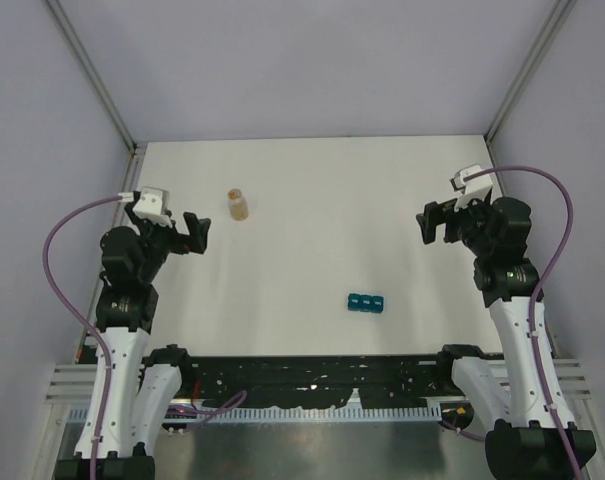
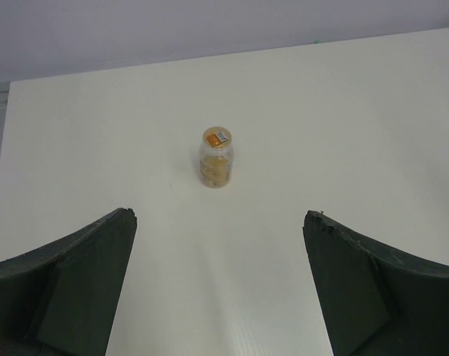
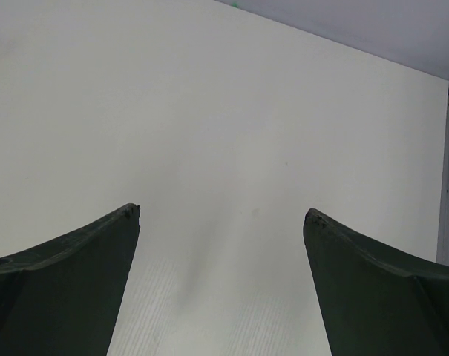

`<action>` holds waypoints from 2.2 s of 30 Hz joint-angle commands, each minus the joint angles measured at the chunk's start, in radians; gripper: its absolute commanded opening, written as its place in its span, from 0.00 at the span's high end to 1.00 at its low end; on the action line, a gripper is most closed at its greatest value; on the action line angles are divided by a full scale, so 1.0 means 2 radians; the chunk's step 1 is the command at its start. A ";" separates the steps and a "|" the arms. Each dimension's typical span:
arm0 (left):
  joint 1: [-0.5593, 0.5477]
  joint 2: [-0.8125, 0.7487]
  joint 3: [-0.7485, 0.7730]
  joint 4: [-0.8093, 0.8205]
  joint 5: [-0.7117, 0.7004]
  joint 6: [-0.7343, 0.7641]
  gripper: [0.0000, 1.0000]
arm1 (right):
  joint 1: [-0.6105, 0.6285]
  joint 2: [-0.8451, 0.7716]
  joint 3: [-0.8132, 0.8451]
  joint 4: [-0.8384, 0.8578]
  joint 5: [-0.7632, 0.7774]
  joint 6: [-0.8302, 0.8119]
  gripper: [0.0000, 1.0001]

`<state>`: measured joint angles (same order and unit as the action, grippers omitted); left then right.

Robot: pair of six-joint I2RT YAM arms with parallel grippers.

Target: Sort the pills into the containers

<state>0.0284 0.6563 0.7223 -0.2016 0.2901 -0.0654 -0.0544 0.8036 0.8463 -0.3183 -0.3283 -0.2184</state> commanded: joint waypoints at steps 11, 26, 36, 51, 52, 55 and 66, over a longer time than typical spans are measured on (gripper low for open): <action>0.002 0.022 0.012 0.008 0.055 -0.003 0.01 | 0.086 0.022 -0.014 -0.121 -0.068 -0.162 0.05; 0.003 0.033 0.000 0.023 0.073 0.001 0.01 | 0.262 0.143 -0.097 -0.127 -0.020 -0.257 0.05; 0.002 0.035 -0.003 0.026 0.083 0.002 0.01 | 0.299 0.216 -0.106 -0.097 0.024 -0.267 0.06; 0.002 0.033 -0.007 0.031 0.087 0.004 0.01 | 0.299 0.265 -0.103 -0.076 0.026 -0.280 0.36; 0.002 0.033 -0.007 0.031 0.087 0.004 0.01 | 0.299 0.270 -0.102 -0.077 0.023 -0.280 0.39; 0.003 0.033 -0.006 0.032 0.094 0.003 0.01 | 0.299 0.275 -0.084 -0.095 0.013 -0.280 0.49; -0.010 0.044 0.014 0.033 0.223 0.004 0.01 | 0.310 0.247 0.058 -0.187 -0.054 -0.244 0.76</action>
<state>0.0257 0.7296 0.7120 -0.1711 0.5678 -0.0704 0.5423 1.3525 0.8188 -0.6315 -0.3504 -0.7506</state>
